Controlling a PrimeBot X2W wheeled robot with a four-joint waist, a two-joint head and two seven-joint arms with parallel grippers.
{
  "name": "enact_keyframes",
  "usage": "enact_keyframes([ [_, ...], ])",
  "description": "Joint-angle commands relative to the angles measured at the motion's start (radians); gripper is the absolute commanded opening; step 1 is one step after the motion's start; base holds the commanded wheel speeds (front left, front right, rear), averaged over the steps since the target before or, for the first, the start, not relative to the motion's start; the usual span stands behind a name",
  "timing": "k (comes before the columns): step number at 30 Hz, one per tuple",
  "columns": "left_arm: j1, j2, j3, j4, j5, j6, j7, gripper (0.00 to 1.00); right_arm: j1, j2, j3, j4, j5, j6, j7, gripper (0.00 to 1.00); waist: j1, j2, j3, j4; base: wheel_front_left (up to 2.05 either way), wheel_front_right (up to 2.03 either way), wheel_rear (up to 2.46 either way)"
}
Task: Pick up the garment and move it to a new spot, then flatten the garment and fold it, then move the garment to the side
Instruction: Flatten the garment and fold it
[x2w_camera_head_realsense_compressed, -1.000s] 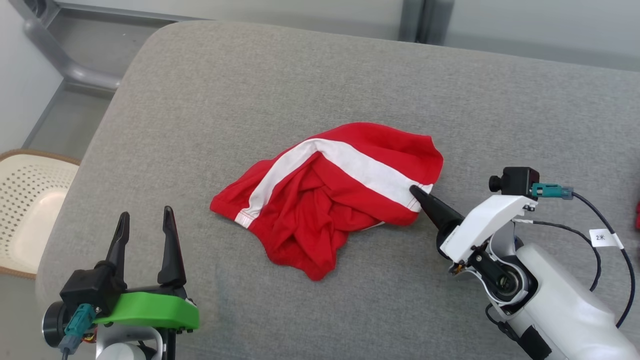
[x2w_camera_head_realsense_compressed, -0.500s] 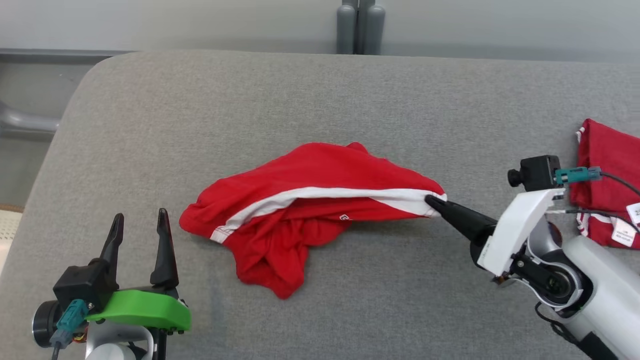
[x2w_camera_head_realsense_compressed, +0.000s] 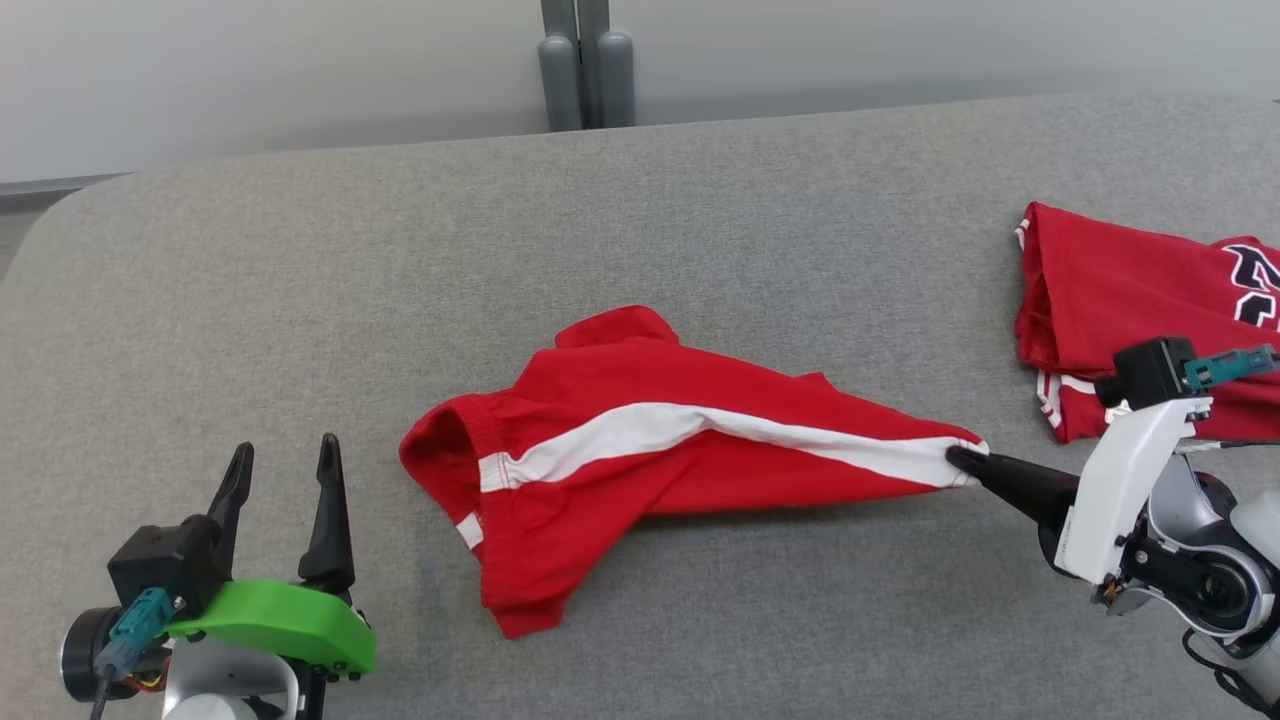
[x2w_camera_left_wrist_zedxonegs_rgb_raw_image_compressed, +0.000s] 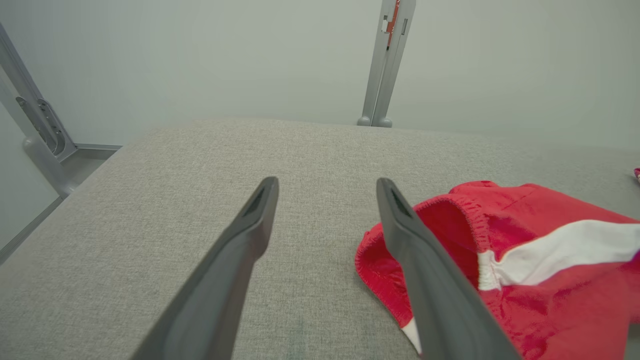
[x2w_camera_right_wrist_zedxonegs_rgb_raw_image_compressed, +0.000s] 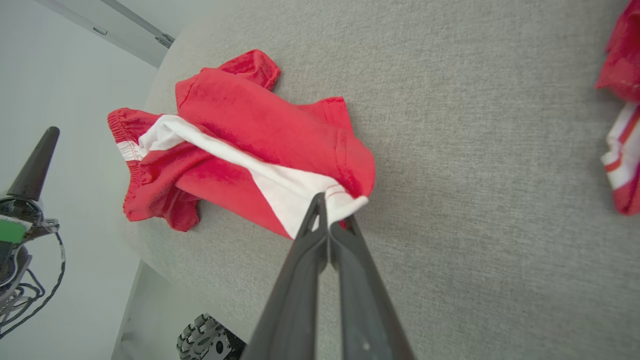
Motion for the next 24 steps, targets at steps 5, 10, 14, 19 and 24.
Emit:
enact_keyframes([
  [5,0.009,0.018,0.001,-0.014,-0.004,0.009,0.021,1.00,0.027,0.015,0.032,0.075,-0.049,0.001,-0.032,0.00,0.0000,-0.0001,-0.001,-0.027,0.00,0.00,0.00],
  [10,0.011,0.022,-0.003,-0.020,-0.006,0.011,0.032,1.00,0.026,0.061,0.042,0.138,-0.055,0.001,-0.072,1.00,0.0000,-0.0001,-0.004,-0.029,0.00,0.00,0.00],
  [14,0.018,0.027,-0.003,-0.025,-0.009,0.016,0.040,1.00,0.008,0.068,0.036,0.165,-0.078,0.001,-0.107,1.00,0.0000,-0.0001,-0.013,-0.028,0.00,0.00,0.00],
  [19,0.032,0.033,0.003,-0.030,-0.018,0.019,0.044,1.00,-0.001,0.052,0.010,0.181,-0.125,0.001,-0.169,1.00,0.0000,-0.0001,-0.030,-0.026,0.00,0.00,0.00],
  [24,0.053,0.041,0.009,-0.049,-0.024,0.027,0.044,1.00,0.002,0.036,-0.053,0.155,-0.175,0.001,-0.281,1.00,0.0000,-0.0001,-0.046,-0.025,0.00,0.00,0.00],
])
